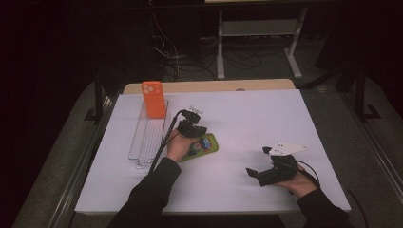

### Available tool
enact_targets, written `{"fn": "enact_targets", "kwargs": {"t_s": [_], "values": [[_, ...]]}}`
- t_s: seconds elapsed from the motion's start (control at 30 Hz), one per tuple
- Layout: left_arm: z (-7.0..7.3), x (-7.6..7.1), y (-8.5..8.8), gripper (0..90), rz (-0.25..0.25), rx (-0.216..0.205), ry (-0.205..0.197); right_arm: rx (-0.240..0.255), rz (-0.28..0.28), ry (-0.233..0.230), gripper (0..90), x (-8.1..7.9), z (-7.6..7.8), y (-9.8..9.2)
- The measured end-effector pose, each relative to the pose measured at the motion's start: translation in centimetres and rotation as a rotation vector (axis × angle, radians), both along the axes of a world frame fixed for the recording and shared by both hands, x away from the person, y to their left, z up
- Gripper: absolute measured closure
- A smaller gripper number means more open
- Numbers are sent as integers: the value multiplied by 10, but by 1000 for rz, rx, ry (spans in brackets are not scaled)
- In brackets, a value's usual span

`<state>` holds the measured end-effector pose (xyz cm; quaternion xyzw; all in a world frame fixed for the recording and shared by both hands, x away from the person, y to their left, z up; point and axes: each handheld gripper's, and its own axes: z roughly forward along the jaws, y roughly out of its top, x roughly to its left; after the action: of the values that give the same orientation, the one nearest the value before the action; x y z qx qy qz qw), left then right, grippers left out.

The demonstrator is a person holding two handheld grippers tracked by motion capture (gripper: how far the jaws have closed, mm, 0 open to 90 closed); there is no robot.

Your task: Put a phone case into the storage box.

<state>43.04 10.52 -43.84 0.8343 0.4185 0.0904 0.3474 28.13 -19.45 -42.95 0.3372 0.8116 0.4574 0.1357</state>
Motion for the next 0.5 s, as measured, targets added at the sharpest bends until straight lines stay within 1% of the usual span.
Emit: {"fn": "enact_targets", "kwargs": {"t_s": [0.07,0.1,0.17,0.2,0.23,0.27,0.3,0.33,0.47,0.5], "values": [[0,-4,-2,896,-17,-15,6,0,-1,0,0,0,0,0],[0,-6,-2,896,-31,-7,11,0,-2,-1,0,0,0,0],[0,-11,-4,896,-49,-13,17,0,-3,-1,0,0,1,0],[-1,-14,-6,896,-53,-24,24,1,-3,-1,0,0,1,0],[0,-16,-6,896,-69,-16,31,1,-3,0,0,0,1,0],[-1,-18,-7,896,-80,-18,37,1,-3,0,0,0,1,0],[-1,-21,-7,896,-91,-21,33,1,-3,0,0,0,1,0],[-1,-24,-8,896,-104,-21,41,1,-2,0,0,0,1,0],[-1,-35,-9,896,-158,-10,43,-3,-2,2,0,0,0,0],[-2,-38,-9,896,-165,-13,47,-4,-1,0,0,0,0,0]]}}
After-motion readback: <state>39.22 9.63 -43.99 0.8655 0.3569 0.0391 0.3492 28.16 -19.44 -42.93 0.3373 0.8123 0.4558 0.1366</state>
